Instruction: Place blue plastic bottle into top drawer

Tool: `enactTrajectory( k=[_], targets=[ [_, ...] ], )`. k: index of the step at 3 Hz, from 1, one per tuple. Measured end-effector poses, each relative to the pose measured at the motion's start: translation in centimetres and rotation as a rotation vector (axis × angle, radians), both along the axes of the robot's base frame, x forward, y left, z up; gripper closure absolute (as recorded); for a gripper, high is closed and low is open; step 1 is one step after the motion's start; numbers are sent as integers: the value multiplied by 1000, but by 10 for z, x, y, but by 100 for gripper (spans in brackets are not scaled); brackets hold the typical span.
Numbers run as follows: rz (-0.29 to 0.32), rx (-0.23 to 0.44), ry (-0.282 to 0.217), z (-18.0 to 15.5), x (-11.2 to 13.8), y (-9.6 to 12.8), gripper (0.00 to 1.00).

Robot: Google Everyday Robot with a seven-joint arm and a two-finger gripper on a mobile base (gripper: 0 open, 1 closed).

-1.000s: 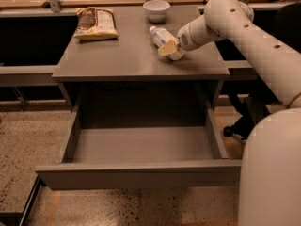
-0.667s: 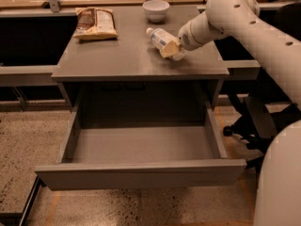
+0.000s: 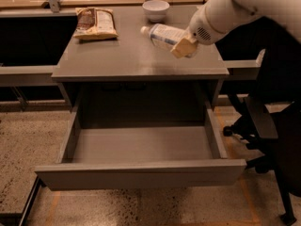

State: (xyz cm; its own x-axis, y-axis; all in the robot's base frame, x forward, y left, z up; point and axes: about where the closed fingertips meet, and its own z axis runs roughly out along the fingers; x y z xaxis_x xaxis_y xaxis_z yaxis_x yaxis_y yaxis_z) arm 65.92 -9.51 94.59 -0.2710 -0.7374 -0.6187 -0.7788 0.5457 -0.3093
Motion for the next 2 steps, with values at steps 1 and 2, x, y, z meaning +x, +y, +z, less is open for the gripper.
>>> enactTrajectory(
  k=[1, 2],
  targets=[
    [90, -93, -4, 19, -63, -7, 100],
    [222, -171, 51, -8, -113, 9, 100]
  ],
)
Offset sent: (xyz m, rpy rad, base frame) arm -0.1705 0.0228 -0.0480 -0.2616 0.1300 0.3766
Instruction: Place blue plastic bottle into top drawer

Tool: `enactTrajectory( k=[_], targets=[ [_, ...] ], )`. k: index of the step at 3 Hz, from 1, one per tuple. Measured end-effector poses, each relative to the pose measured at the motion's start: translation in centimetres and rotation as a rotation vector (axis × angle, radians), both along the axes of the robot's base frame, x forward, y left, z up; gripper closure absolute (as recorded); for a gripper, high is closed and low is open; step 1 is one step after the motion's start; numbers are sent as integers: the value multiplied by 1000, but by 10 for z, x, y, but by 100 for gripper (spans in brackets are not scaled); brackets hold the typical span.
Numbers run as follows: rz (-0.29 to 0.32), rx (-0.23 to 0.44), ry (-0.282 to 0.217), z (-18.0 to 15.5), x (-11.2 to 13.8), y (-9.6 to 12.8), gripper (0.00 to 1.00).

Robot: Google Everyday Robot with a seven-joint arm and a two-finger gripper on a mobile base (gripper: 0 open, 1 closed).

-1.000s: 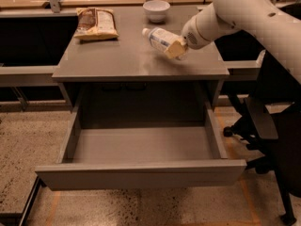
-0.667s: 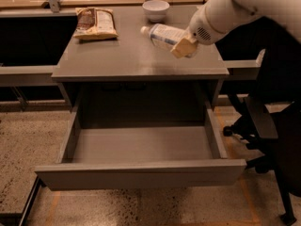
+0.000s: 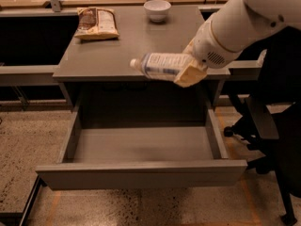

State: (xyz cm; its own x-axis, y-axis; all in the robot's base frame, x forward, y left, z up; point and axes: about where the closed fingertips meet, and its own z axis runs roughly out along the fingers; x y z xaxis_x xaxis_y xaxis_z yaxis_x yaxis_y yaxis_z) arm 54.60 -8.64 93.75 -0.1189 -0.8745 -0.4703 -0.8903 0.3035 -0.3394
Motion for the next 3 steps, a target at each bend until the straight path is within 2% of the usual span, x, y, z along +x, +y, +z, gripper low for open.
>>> enactTrajectory(
  k=[1, 2, 3],
  targets=[
    [106, -45, 110, -53, -26, 19, 100],
    [194, -80, 214, -108, -36, 34, 100],
    [229, -84, 300, -163, -26, 49, 84]
  ],
)
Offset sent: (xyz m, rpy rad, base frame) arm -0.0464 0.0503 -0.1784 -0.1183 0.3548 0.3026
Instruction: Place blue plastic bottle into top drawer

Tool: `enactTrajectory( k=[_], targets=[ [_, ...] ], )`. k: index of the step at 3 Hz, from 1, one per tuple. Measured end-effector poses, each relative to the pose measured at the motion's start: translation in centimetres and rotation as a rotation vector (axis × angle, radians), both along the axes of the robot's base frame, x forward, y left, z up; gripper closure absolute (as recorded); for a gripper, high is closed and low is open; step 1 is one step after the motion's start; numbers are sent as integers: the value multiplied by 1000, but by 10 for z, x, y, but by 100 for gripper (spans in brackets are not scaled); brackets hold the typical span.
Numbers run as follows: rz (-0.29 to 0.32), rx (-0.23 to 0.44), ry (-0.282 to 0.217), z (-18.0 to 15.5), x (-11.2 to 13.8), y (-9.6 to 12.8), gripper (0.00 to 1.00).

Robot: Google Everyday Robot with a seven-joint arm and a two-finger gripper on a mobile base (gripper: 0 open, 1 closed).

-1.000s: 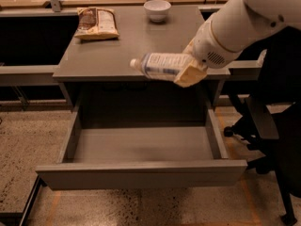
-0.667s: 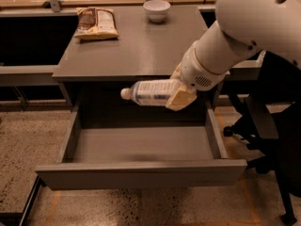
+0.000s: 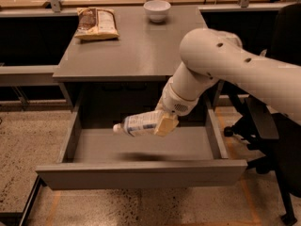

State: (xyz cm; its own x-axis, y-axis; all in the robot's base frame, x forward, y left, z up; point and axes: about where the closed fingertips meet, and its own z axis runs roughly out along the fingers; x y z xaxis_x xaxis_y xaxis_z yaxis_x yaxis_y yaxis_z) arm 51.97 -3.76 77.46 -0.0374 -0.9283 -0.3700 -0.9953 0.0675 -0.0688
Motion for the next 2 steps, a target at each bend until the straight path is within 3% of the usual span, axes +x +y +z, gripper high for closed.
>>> enactTrajectory(
  k=[1, 2],
  targets=[
    [14, 2, 75, -42, 12, 14, 61],
    [17, 3, 85, -48, 12, 15, 38]
  ],
)
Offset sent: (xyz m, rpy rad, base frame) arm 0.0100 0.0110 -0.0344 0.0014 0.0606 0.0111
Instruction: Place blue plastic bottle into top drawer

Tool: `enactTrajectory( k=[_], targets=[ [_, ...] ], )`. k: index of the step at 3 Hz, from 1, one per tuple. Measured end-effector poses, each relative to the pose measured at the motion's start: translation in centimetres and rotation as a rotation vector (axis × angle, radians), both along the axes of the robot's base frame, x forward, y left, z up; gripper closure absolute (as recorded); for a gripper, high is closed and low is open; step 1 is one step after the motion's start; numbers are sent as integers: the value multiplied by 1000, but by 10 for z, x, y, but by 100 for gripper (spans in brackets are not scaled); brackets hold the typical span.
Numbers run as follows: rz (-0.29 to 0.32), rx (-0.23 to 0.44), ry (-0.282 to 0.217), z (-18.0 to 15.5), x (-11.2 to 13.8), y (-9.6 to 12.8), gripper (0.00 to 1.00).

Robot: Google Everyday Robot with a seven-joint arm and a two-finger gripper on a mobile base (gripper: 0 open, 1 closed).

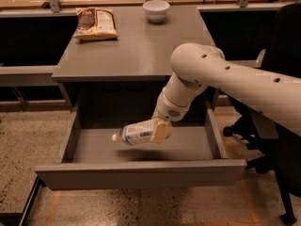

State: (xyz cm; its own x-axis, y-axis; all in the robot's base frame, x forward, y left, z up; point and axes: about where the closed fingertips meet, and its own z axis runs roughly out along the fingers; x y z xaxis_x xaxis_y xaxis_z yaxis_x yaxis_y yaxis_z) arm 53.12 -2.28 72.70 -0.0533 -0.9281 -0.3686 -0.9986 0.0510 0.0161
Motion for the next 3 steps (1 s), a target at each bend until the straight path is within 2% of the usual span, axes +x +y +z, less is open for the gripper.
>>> enactTrajectory(
  k=[1, 2, 3],
  targets=[
    [2, -1, 2, -1, -1, 1, 13],
    [4, -1, 4, -2, -1, 1, 0],
    [4, -1, 4, -2, -1, 1, 0]
  ],
)
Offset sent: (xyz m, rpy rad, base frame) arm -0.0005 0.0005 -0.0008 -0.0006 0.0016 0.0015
